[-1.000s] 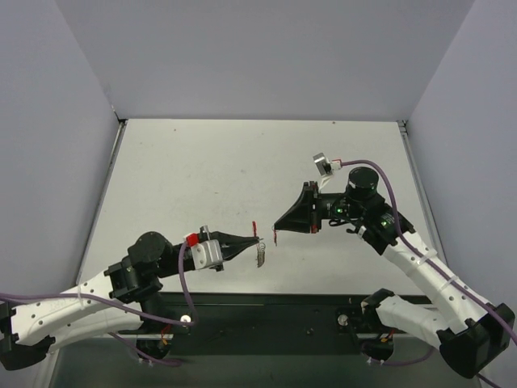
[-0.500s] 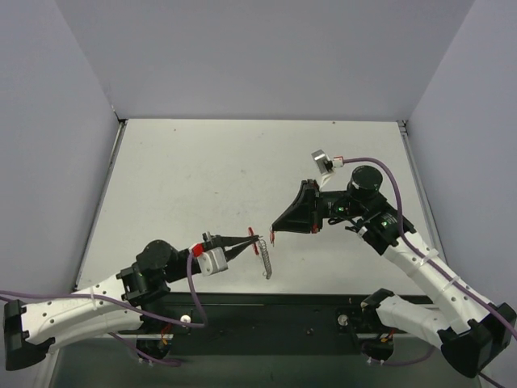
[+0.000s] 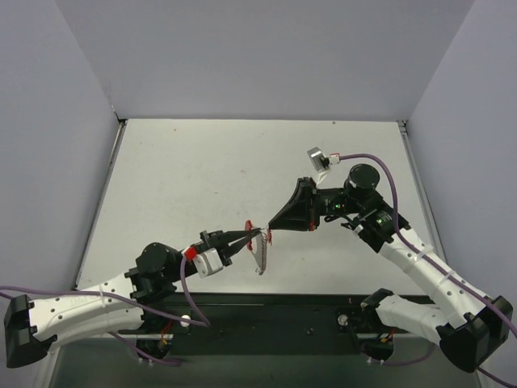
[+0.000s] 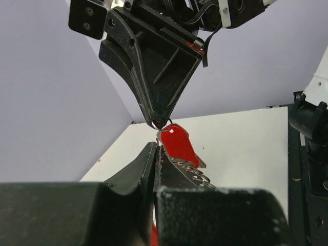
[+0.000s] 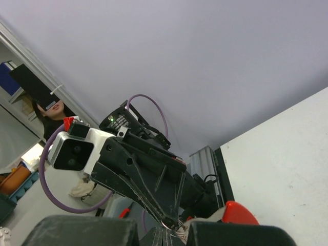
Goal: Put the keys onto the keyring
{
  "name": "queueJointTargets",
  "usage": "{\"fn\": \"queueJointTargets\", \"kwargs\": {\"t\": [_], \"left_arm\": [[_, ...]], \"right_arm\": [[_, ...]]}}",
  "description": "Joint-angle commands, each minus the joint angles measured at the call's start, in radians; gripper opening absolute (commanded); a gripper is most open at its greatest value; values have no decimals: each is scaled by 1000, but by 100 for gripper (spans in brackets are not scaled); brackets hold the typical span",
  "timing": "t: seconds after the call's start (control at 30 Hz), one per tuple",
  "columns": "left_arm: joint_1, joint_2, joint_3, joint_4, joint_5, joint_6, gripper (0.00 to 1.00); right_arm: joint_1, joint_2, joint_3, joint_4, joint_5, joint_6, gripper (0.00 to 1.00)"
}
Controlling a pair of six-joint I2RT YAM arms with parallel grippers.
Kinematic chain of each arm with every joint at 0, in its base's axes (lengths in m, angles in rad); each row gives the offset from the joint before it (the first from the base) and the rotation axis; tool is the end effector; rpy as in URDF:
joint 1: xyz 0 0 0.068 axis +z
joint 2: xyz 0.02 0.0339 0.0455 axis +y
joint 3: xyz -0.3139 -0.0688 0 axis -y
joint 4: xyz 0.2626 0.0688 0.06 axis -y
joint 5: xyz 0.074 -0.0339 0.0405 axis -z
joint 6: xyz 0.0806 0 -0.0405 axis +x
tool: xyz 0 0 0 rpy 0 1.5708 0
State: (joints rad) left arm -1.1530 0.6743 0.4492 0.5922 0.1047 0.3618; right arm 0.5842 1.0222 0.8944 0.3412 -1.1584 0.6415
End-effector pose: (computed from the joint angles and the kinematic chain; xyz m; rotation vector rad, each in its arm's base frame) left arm 0.0686 -0.1753 0.3647 0.9180 0.8336 -0.7535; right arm 0.1497 0.1875 0.4299 -1.0718 1.4019 1.7109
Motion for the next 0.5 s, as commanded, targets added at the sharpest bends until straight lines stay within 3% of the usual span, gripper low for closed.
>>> {"fn": "queueJointTargets", "kwargs": {"t": [0.0,0.47], "left_arm": [[-7,22,11,129,7,2,0],[-7,30,29,138,23,-1,0]], "right_arm": [[6,-1,41,120,-15,30,0],[6,4,23,127,-9,26,0]]}}
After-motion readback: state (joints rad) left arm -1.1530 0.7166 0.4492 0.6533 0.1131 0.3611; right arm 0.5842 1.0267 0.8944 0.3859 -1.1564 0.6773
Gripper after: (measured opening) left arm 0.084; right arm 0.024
